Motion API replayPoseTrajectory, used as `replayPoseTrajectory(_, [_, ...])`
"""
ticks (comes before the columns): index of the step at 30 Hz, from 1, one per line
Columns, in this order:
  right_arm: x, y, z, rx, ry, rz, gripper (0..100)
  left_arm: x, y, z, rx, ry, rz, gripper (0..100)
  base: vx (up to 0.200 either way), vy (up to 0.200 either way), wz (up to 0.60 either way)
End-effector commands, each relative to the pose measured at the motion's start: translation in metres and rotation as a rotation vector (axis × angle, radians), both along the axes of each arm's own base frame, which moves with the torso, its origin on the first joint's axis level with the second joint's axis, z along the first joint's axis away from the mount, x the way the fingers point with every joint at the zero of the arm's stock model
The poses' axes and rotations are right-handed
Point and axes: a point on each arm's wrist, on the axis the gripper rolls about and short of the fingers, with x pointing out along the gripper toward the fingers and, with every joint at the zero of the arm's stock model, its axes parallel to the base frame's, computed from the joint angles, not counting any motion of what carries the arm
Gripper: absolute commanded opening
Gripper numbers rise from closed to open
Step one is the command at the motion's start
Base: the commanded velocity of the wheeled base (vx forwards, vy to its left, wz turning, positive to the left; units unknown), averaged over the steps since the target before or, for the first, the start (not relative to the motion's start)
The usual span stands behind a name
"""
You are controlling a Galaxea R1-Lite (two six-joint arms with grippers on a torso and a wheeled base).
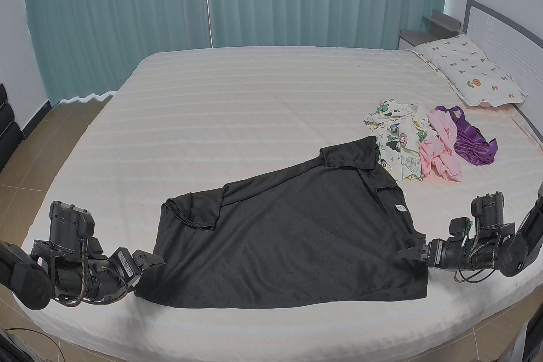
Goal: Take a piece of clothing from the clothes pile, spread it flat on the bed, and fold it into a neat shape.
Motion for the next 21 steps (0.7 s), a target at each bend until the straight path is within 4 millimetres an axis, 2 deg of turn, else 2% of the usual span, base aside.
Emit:
replayPoseTrajectory(1, [-0.009,-0.008,0.006,-0.003,-0.015,-0.028,100,0.002,0.001,-0.007,0.016,0.032,0.004,100,0.000,0.000,0.00])
replayPoseTrajectory(6, [-0.014,-0.013,0.011,-0.001,-0.028,-0.047,100,-0.001,0.000,-0.010,0.051,0.041,-0.013,100,0.000,0.000,0.00])
replayPoseTrajectory(13, [-0.019,-0.013,0.008,0.007,-0.004,-0.055,100,-0.001,0.000,-0.027,0.091,0.113,-0.036,100,0.000,0.000,0.00])
replayPoseTrajectory(21, [-0.024,-0.018,0.004,-0.001,0.017,-0.072,100,0.003,-0.001,-0.036,0.100,0.155,-0.036,100,0.000,0.000,0.00])
